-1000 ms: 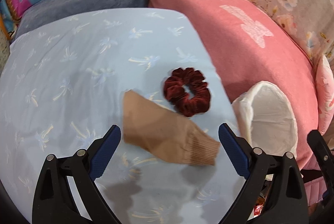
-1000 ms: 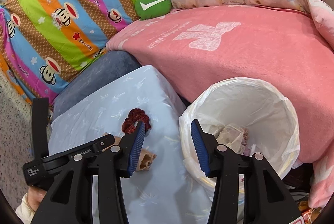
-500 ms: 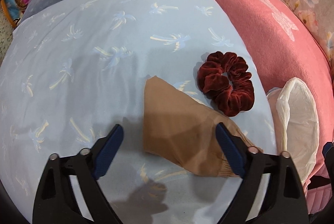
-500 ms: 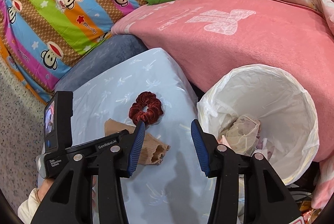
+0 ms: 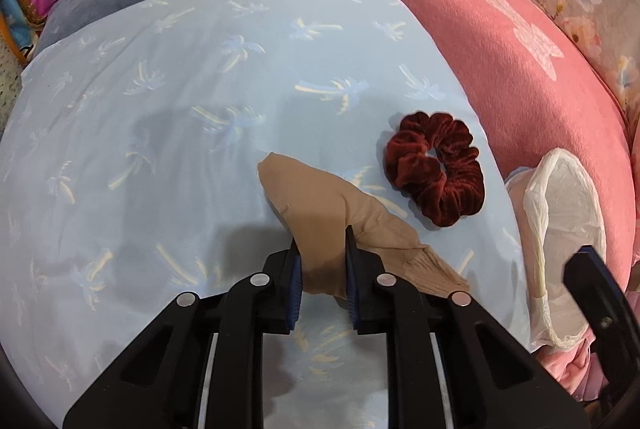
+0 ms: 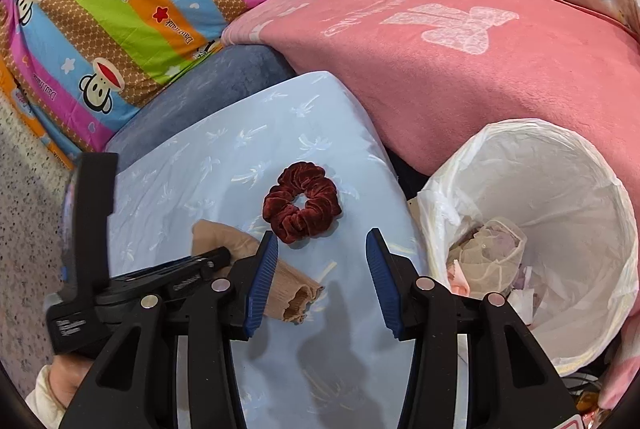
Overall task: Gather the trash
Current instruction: 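Close the left tool on the beige stocking while the right tool grasps the red velvet scrunchie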
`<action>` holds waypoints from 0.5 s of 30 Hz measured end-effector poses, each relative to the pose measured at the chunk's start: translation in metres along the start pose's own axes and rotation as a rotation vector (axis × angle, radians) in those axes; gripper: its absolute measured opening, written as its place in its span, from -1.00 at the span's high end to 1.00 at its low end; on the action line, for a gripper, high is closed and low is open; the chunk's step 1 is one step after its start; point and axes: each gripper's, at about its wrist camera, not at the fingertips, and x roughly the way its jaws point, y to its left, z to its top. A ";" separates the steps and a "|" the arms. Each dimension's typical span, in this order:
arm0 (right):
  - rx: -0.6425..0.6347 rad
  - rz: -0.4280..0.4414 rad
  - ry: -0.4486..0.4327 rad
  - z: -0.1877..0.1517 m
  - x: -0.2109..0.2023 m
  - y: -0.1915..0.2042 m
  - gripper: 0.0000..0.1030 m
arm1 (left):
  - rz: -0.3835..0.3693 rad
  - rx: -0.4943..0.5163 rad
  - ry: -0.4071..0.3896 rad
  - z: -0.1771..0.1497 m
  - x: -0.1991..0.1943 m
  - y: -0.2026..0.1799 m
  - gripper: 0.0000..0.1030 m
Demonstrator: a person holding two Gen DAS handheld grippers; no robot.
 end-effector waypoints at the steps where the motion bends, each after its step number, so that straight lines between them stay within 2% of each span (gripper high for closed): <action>1: -0.002 -0.001 0.005 0.001 0.004 0.001 0.11 | -0.004 -0.004 -0.008 0.001 -0.004 0.003 0.66; 8: -0.017 -0.009 0.039 0.010 0.035 0.013 0.11 | 0.000 -0.010 -0.072 0.015 -0.025 0.010 0.66; 15: -0.023 -0.020 0.060 0.023 0.067 0.024 0.11 | 0.008 0.011 -0.100 0.028 -0.029 0.010 0.66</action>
